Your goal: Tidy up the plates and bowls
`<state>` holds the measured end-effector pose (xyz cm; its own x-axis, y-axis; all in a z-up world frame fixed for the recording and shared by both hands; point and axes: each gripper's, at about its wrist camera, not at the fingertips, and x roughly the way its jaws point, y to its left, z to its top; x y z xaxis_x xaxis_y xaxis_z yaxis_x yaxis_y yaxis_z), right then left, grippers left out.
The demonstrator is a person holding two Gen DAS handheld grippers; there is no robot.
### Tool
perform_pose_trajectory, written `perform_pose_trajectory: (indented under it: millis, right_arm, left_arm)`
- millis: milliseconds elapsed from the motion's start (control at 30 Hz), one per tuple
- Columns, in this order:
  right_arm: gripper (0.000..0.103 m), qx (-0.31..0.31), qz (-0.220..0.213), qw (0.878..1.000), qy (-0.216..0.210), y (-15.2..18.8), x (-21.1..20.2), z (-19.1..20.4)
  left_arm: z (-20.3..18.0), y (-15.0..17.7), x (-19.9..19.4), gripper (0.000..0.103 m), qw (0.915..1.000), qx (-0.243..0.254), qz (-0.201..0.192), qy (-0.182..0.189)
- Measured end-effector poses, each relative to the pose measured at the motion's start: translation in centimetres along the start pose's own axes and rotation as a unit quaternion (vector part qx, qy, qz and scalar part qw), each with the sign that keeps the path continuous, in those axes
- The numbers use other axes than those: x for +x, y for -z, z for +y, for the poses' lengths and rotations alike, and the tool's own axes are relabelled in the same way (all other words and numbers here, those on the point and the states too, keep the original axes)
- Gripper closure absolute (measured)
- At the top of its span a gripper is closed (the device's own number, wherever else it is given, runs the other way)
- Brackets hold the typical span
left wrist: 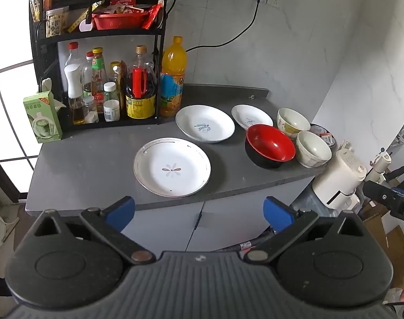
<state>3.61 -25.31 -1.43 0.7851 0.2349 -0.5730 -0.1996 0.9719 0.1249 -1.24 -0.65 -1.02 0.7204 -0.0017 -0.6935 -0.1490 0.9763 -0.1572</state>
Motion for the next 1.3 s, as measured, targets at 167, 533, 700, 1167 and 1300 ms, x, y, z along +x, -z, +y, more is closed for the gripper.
perform_pose_trajectory:
  millis: [167,533,700,1167,1300]
  right_arm:
    - [0.000,-0.006,0.004,1.000,0.003,0.1,-0.1,-0.2]
    - [0.000,-0.016,0.009,1.000,0.009,0.6,-0.3,-0.7]
    - [0.000,-0.007,0.010,1.000,0.007,0.6,-0.3,-0.6]
    - [0.000,0.004,0.005,1.000,0.017,0.5,-0.5,-0.7]
    - [0.000,0.006,0.008,1.000,0.018,0.6,-0.4,-0.9]
  left_arm:
    - [0.1,-0.5,0.3,0.001,1.0000,-0.007,0.005,0.000]
    - [0.4,0.3,0.0,0.001,0.9998,-0.018,0.004,0.002]
    - [0.6,0.5,0.0,0.001,0.9997,-0.022,0.006,0.003]
    - [0.6,0.4,-0.1,0.001,0.9998,-0.019,0.000,0.003]
    - [0.7,0.4,-0.2,0.001,0.9998,-0.018,-0.002,0.004]
